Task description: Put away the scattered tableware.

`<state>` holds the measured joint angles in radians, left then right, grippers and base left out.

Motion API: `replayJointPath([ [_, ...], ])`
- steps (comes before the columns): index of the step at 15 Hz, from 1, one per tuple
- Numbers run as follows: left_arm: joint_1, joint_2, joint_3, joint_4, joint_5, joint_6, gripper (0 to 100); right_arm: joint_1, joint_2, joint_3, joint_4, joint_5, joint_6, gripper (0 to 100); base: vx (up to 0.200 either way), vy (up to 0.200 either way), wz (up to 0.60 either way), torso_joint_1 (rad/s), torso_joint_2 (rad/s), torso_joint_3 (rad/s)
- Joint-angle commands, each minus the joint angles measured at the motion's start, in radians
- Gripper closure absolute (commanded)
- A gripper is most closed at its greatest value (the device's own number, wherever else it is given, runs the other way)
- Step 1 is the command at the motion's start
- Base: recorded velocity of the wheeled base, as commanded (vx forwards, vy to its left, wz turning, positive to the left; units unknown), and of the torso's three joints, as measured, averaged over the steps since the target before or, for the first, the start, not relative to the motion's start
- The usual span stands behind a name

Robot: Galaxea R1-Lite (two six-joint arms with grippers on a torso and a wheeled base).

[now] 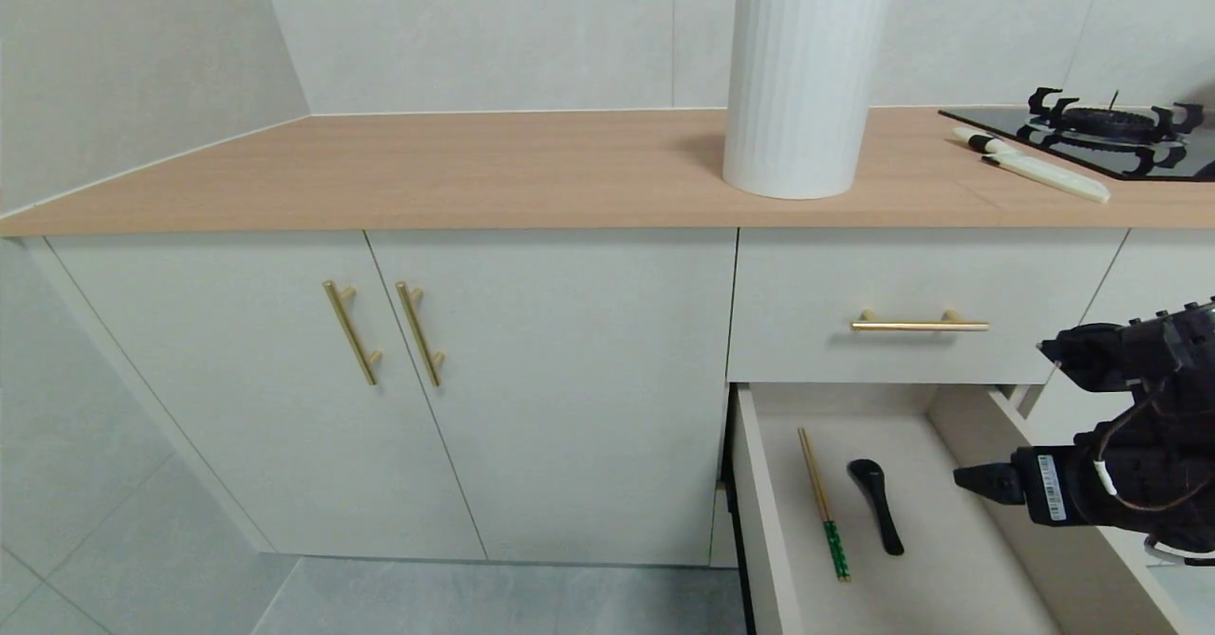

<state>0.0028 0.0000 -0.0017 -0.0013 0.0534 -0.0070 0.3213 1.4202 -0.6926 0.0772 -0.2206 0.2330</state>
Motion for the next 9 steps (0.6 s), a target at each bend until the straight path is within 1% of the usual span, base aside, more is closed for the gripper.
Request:
replayJointPath([
  [1, 0.000, 0.000, 0.000, 0.000, 0.000, -0.002, 0, 0.001, -0.015, 0.022, 0.001, 0.000, -0.001, 0, 0.000, 0.000, 0.00, 0.000, 0.00, 0.000],
  [2, 0.000, 0.000, 0.000, 0.000, 0.000, -0.001, 0, 0.002, -0.017, 0.024, 0.001, 0.000, -0.001, 0, 0.000, 0.000, 0.00, 0.000, 0.00, 0.000],
  [5, 0.000, 0.000, 0.000, 0.000, 0.000, -0.001, 0, 0.055, -0.018, 0.033, 0.052, -0.002, 0.000, 0, -0.200, 0.000, 0.00, 0.006, 0.01, -0.002],
  [8, 0.000, 0.000, 0.000, 0.000, 0.000, -0.002, 0, 0.073, -0.020, 0.038, 0.065, -0.003, 0.000, 0, -0.200, 0.000, 0.00, 0.001, 0.00, 0.002],
  [9, 0.000, 0.000, 0.000, 0.000, 0.000, -0.001, 0, 0.074, -0.029, 0.033, 0.092, -0.003, 0.000, 0, 0.000, 0.000, 0.00, 0.000, 0.00, 0.000],
])
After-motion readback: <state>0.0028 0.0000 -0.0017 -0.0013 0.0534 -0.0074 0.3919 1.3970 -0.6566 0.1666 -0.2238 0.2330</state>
